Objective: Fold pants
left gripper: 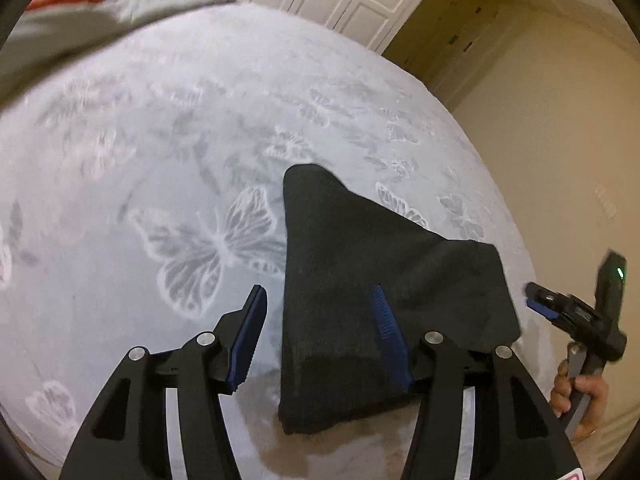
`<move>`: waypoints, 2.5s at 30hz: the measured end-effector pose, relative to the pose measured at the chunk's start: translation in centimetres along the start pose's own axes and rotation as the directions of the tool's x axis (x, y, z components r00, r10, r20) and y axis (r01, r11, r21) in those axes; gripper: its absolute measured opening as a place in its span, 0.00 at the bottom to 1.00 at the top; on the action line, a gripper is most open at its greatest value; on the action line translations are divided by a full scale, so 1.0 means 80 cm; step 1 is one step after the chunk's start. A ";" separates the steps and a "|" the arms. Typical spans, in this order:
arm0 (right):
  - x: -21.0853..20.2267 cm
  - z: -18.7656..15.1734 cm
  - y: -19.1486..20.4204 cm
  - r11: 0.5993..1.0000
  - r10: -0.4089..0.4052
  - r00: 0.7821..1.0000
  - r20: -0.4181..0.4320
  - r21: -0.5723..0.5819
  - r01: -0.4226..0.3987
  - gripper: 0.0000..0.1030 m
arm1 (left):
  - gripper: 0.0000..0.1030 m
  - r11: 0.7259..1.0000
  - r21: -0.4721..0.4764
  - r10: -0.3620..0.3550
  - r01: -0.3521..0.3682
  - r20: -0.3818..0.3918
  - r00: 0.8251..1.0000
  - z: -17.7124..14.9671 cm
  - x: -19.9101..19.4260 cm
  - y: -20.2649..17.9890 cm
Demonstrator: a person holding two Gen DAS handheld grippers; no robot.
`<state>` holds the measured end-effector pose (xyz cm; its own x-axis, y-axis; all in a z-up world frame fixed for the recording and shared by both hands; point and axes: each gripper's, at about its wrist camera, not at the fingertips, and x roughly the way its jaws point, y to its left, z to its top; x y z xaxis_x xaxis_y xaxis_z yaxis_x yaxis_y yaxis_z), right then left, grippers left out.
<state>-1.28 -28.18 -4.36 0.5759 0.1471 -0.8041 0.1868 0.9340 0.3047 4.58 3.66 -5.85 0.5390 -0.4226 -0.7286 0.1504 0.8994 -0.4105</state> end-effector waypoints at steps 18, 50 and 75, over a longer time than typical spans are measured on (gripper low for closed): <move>-0.040 0.001 0.031 0.976 -0.108 0.982 0.153 -0.172 0.134 0.48 | 0.59 0.981 0.158 0.126 -0.113 -0.075 0.989 -0.021 0.047 -0.039; 0.025 -0.065 0.066 0.919 -0.177 0.984 0.011 -0.355 0.170 0.78 | 0.63 0.949 0.265 0.190 -0.170 -0.052 0.980 -0.035 0.052 -0.059; 0.007 -0.056 0.015 0.983 -0.141 0.983 -0.118 -0.138 0.125 0.06 | 0.66 0.985 0.116 0.134 -0.130 -0.029 0.991 -0.011 0.012 -0.001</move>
<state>-4.28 -25.50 -6.70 0.4460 0.0511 -0.8936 0.1456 0.9809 0.1287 4.33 3.09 -6.98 0.5305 -0.3010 -0.7925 0.1736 0.9536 -0.2459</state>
